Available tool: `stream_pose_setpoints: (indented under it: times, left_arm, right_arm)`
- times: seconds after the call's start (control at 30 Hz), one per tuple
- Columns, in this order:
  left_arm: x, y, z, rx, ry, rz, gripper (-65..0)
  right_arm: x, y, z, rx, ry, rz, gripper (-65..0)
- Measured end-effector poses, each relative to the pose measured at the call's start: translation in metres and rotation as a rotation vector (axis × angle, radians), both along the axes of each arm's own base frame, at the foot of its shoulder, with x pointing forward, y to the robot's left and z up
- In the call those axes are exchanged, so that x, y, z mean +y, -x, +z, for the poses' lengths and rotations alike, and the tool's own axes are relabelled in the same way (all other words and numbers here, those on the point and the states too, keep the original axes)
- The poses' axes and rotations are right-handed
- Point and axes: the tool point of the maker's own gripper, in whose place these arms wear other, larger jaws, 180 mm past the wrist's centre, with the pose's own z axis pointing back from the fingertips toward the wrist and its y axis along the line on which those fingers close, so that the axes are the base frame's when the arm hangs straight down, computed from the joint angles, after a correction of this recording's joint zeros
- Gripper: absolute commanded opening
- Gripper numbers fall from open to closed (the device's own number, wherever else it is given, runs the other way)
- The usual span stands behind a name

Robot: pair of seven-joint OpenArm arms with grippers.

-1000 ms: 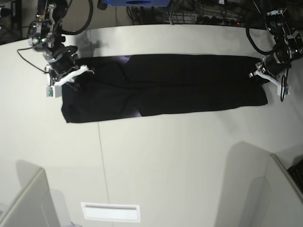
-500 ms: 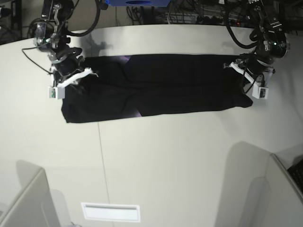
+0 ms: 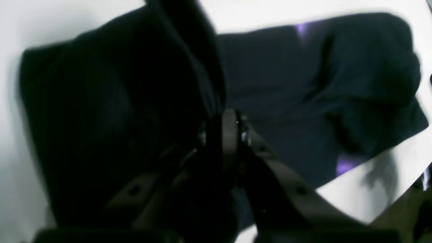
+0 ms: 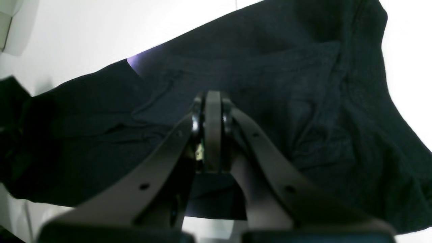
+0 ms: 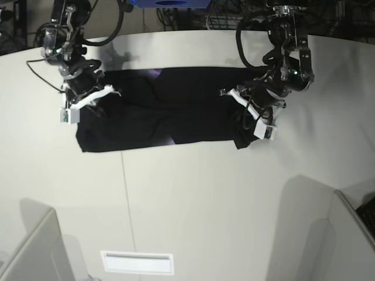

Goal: Fold the T-shirt properly
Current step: 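Fold the strip end with the left gripper toward the right gripper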

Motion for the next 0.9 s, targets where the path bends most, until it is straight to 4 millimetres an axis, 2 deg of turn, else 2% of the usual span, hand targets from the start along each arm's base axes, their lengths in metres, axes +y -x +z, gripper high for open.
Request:
stream_pose_setpoints:
  times: [0.1,0.3,0.57,0.9]
  left_arm:
    - [-0.014,-0.001,-0.005,0.031,0.033,0.005,-65.0]
    - [-0.053,0.008,-0.023,0.093,0.066,-0.094,-65.0]
    - [-0.072,-0.004,-0.014,0.071,0.108,-0.100,-65.0]
    - [-0.081,-0.011,-0.022,0.094,0.117,-0.111,-65.0]
  right_arm:
    - [0.000,0.000,0.000,-0.001,0.000,0.000,-65.0]
    - [0.000,0.000,0.000,-0.001,0.000,0.000,-65.0]
    - [-0.001,0.000,0.000,0.000,0.003,0.001,-65.0]
    - [0.000,0.000,0.000,0.002,0.002,0.001,-65.0]
